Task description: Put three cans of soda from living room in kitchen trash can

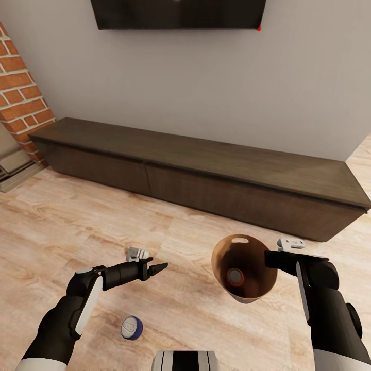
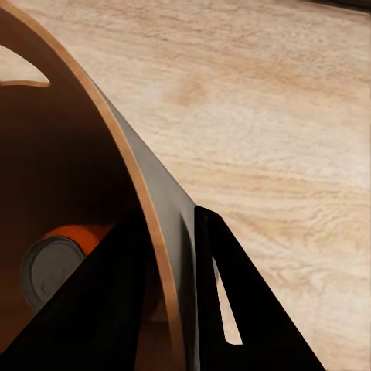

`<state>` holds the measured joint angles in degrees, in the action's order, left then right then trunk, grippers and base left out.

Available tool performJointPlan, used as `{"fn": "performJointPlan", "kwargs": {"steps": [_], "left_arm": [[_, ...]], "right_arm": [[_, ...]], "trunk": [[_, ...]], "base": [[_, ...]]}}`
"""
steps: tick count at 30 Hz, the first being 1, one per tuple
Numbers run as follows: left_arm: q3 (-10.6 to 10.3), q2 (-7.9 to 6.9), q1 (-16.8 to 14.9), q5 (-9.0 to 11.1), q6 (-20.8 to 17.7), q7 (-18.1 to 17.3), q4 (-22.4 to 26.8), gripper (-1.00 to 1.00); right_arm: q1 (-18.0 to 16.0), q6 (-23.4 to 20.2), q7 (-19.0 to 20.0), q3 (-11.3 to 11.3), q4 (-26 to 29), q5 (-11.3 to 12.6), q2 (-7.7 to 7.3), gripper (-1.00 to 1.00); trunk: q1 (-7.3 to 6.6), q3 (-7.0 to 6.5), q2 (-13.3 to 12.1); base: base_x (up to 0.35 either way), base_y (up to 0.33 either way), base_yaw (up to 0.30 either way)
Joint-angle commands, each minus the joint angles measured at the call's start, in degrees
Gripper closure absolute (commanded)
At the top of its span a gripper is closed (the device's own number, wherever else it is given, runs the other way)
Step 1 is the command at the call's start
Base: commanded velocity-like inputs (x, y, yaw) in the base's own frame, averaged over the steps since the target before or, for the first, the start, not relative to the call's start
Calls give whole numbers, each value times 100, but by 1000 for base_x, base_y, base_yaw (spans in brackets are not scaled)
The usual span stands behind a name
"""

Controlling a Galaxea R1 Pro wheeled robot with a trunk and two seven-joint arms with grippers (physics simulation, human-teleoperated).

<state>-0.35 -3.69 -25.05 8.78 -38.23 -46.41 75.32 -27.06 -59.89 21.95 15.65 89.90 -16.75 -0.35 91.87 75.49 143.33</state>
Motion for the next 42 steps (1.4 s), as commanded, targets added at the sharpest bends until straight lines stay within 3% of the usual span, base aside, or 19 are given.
{"fn": "performJointPlan", "kwargs": {"steps": [1, 42], "left_arm": [[0, 0, 0, 1, 0, 0, 0, -100], [0, 0, 0, 1, 0, 0, 0, -100]], "right_arm": [[-1, -11, -2, 7, 1, 85, -5, 100], [-1, -11, 2, 43, 1, 84, -9, 100]], "trunk": [[-1, 6, 0], [-1, 204, 0]], "base": [[0, 0, 0], [0, 0, 0]]}}
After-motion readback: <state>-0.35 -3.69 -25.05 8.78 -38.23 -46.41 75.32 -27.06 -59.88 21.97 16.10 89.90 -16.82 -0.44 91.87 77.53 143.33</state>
